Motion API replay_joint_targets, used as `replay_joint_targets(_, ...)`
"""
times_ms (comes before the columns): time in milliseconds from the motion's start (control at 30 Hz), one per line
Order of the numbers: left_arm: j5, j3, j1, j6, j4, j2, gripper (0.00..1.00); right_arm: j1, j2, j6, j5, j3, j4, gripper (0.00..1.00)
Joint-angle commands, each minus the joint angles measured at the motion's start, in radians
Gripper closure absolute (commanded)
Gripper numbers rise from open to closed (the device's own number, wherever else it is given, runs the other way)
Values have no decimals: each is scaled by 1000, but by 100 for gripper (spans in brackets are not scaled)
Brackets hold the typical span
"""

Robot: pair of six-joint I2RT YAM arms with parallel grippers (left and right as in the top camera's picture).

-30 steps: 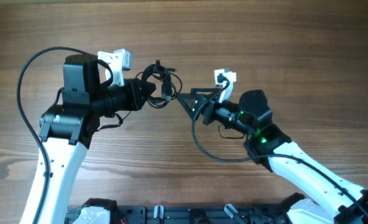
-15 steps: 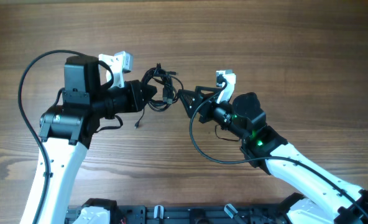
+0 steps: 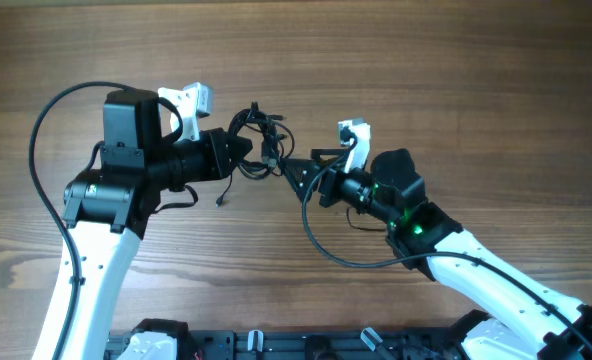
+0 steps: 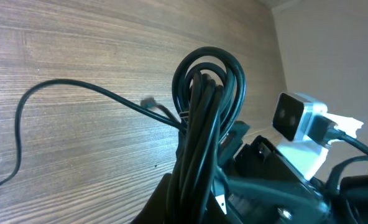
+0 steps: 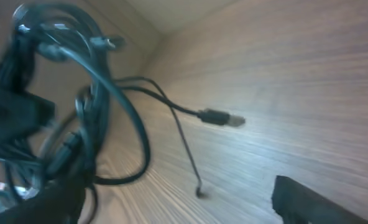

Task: Untangle cables

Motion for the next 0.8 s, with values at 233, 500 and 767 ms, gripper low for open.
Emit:
replay_joint_targets(233,-49,11,-2,-62,-17,-1,96,-29,-154,-23,-81,9,-112,6)
replay_joint_targets(500,-49,11,-30,-107,-16,-1,96,-27,-58,59,-162,9,-59,7)
replay_joint_targets(767,-48,11,-37,-106,-33,-1,96,-27,-41,86,-35,9,-96,9)
